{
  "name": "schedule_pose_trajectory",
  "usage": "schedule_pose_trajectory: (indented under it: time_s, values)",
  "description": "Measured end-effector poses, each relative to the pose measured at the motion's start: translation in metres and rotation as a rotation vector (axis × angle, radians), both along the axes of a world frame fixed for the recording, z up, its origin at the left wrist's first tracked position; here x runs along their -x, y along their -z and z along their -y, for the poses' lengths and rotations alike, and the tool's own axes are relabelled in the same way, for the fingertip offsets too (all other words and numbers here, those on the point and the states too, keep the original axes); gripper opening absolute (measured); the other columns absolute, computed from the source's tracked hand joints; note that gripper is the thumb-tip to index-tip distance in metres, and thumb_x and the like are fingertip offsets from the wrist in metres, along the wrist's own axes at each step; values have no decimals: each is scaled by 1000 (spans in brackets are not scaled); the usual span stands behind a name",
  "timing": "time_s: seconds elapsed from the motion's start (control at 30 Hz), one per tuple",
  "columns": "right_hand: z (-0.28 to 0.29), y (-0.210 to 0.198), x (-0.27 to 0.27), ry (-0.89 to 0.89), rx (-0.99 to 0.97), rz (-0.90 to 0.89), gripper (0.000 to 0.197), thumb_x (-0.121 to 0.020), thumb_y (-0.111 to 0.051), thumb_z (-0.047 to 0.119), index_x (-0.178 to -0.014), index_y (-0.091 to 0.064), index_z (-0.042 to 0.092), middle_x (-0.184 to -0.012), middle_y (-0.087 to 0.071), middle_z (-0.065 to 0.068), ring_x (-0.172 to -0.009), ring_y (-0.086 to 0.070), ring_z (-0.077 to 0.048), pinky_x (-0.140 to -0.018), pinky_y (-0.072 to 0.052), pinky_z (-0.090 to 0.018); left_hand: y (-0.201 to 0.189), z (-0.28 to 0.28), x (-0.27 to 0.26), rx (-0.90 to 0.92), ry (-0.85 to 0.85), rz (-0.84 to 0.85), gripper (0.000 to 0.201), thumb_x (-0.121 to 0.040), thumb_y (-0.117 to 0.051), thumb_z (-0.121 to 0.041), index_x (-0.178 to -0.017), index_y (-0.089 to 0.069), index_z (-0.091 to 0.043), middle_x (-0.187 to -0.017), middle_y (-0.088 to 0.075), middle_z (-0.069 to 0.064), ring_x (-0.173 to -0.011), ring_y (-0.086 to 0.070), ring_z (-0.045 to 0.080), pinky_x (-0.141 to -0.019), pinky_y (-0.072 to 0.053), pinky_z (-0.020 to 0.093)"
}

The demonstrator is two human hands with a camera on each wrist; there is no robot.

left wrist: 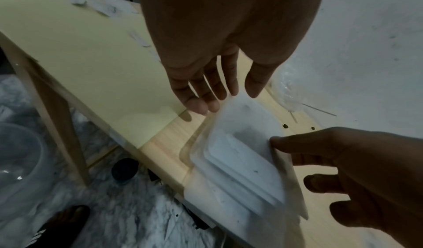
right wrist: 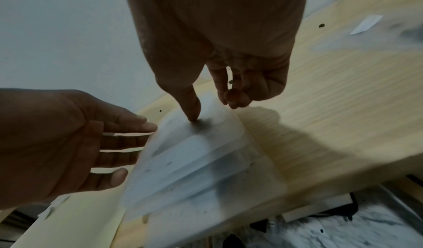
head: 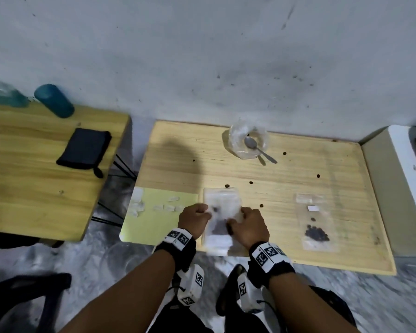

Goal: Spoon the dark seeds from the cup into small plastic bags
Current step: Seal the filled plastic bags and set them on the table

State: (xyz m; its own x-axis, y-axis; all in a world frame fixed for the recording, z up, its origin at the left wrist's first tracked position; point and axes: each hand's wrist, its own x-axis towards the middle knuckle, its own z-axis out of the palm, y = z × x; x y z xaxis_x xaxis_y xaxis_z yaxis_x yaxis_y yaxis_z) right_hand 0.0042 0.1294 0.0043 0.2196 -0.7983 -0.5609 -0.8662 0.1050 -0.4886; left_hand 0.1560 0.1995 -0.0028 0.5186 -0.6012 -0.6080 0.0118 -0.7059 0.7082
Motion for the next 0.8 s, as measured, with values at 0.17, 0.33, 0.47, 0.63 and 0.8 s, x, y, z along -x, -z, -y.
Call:
schedule_pose_trajectory:
  time_s: [0.17,0.33,0.47,0.63,0.8]
  values:
    - [-5,-4,4,3,64,-17,52,-87,-61,45,-132,-58,18,-125,-57,-7,-110,-60,-26,-86,-48,-31,0,-1,0,-8,48,23,32,-85,-67,-16,-117,-68,-11,-125,-64,2,-115,-60,19,-101,-43,26]
    - [-14,-10,2,134,198,136,40,-92,-63,33,-130,-61,22,-113,-67,0,-100,-65,-22,-83,-52,-33,-3,-3,1,69,18,67,25,-87,-66,-15,-111,-69,-16,-117,-65,-2,-101,-62,17,-90,-45,24]
    - [-8,-17,-18,174,217,299,25,-93,-62,16,-116,-67,21,-85,-70,3,-72,-64,-12,-61,-46,-15,-11,0,-15,202,-134,0,12,-84,-66,-7,-90,-71,-16,-94,-69,-2,-87,-62,14,-76,-46,24]
    - [0,-24,-69,121,125,456,27,-92,-58,6,-112,-71,19,-84,-71,2,-75,-64,-12,-71,-45,-19,-22,3,-60,354,-239,-113,18,-82,-64,8,-84,-67,-10,-80,-65,1,-71,-60,3,-62,-48,10]
    - [-15,-10,-112,12,35,368,26,-93,-56,20,-112,-73,27,-106,-73,6,-90,-68,-14,-85,-54,-25,-11,-18,-133,365,-383,-136,17,-87,-62,5,-84,-65,-12,-83,-60,12,-65,-59,26,-54,-50,25]
